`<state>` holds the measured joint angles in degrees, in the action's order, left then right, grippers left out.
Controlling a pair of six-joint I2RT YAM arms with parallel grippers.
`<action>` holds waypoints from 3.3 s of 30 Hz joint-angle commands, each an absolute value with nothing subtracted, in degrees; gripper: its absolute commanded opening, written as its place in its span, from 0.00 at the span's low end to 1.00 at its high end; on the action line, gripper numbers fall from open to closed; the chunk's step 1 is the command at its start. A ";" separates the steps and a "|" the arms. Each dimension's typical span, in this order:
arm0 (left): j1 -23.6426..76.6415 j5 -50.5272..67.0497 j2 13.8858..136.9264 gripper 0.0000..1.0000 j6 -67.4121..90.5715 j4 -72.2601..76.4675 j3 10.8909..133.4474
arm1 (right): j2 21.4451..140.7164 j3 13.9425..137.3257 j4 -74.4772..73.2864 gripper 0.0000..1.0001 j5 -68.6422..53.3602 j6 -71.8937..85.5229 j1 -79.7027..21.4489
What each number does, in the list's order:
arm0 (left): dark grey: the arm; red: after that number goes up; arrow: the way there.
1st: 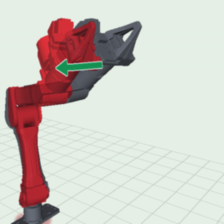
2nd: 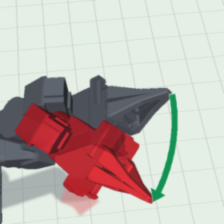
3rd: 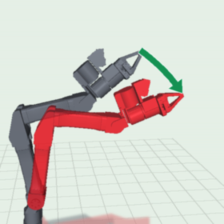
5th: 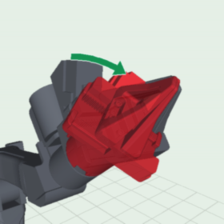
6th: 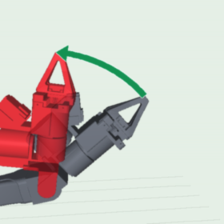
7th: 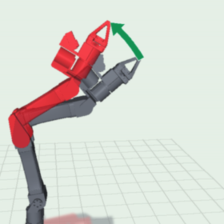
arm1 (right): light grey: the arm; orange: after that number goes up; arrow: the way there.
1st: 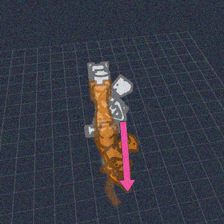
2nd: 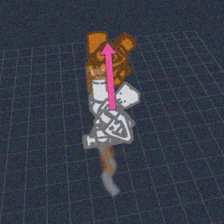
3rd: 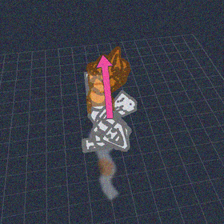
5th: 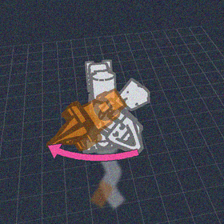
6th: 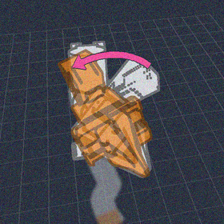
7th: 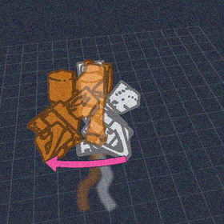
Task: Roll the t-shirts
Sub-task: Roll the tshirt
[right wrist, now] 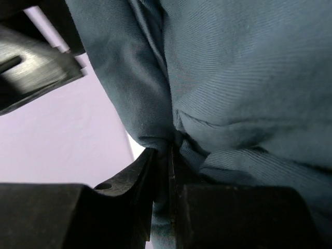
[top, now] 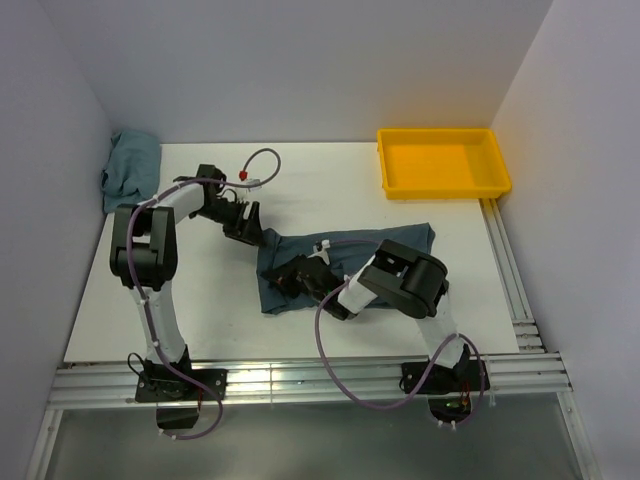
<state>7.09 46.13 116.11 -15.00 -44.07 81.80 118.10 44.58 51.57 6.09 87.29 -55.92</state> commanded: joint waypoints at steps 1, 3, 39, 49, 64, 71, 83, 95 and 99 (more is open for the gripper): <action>7.64 49.22 117.94 0.70 -12.58 -37.89 80.77 | 120.85 42.72 57.11 0.05 3.43 90.70 -55.99; 8.26 48.61 118.74 0.69 -11.61 -35.95 80.60 | 122.08 42.28 59.49 0.05 2.99 92.02 -55.99; 13.53 20.48 117.60 0.00 -8.00 -44.30 86.75 | 111.18 72.51 -17.23 0.55 25.23 71.80 -70.04; 14.41 19.60 118.56 0.00 -7.47 -45.26 88.06 | 109.16 67.33 -5.64 0.40 19.96 72.77 -71.46; 15.20 18.11 119.79 0.00 -7.47 -46.85 89.82 | 105.55 43.93 32.02 0.13 14.50 86.76 -68.12; 15.47 17.32 119.88 0.00 -7.56 -46.93 89.65 | 108.63 56.24 12.51 0.48 15.73 80.78 -70.31; 16.08 16.00 119.97 0.00 -8.44 -48.25 90.44 | 108.45 75.57 -23.70 0.63 31.01 69.97 -72.16; 16.35 15.38 120.41 0.00 -8.79 -49.04 91.23 | 121.27 98.14 -36.28 0.53 39.37 61.80 -70.49; 16.52 15.38 120.50 0.00 -8.79 -49.13 91.23 | 125.67 103.26 -37.26 0.51 41.48 59.59 -70.22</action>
<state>16.49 18.57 119.74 -6.85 -50.52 89.71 123.79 98.96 -32.77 35.97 62.50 -70.74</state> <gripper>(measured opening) 0.039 0.515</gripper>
